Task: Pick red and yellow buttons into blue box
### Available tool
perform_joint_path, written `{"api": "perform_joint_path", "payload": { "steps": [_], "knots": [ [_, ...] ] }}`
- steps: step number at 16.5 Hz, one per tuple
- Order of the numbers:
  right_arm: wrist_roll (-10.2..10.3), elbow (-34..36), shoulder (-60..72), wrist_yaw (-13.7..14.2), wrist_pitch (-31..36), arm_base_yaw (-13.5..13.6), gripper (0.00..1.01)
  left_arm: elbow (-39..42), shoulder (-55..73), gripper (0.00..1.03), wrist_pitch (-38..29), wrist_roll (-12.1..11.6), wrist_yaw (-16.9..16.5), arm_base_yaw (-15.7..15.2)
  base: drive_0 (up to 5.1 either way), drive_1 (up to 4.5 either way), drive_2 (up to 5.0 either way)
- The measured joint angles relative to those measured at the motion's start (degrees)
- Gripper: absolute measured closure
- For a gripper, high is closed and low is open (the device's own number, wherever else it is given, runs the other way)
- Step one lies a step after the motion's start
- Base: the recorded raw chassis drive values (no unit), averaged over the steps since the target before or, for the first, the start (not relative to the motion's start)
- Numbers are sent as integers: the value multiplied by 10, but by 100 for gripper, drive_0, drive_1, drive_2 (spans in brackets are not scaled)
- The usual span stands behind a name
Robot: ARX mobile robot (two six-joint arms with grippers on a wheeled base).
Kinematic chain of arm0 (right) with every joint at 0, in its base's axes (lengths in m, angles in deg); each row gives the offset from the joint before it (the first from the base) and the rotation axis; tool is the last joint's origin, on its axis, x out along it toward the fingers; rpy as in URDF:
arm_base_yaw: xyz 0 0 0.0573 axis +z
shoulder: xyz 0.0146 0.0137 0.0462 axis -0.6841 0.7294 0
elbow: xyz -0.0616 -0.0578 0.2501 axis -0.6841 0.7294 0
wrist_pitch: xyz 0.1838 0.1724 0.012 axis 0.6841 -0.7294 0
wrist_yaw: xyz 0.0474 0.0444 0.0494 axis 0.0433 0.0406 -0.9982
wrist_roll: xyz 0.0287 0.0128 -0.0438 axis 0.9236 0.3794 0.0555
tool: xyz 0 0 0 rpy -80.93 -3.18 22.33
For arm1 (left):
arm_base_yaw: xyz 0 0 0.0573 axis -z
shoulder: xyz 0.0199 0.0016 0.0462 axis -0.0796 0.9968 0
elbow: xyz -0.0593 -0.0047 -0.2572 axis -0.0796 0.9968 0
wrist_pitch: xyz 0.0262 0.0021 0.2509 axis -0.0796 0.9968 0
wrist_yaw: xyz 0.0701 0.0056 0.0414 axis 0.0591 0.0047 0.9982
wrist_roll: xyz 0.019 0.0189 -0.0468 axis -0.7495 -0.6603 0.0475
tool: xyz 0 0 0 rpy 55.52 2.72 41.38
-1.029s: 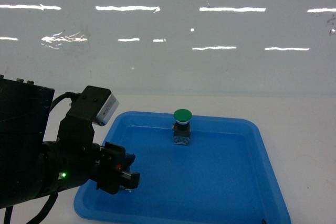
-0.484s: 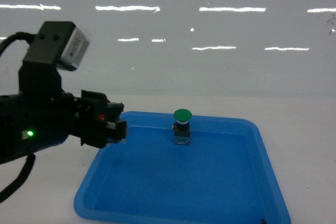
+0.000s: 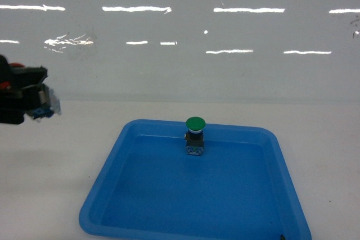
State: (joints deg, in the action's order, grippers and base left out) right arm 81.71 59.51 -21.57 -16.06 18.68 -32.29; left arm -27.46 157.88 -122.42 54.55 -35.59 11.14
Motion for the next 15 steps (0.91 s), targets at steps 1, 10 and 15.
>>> {"api": "perform_joint_path", "payload": {
  "steps": [1, 10, 15],
  "knots": [
    [0, 0, 0, 0, 0, 0, 62, 24, -24, 69, 4, -4, 0, -8, 0, 0, 0],
    [0, 0, 0, 0, 0, 0, 62, 98, -272, 69, 145, -63, 59, 24, 0, 0, 0],
    [0, 0, 1, 0, -1, 0, 62, 98, -269, 70, 146, -63, 59, 24, 0, 0, 0]
  ]
}}
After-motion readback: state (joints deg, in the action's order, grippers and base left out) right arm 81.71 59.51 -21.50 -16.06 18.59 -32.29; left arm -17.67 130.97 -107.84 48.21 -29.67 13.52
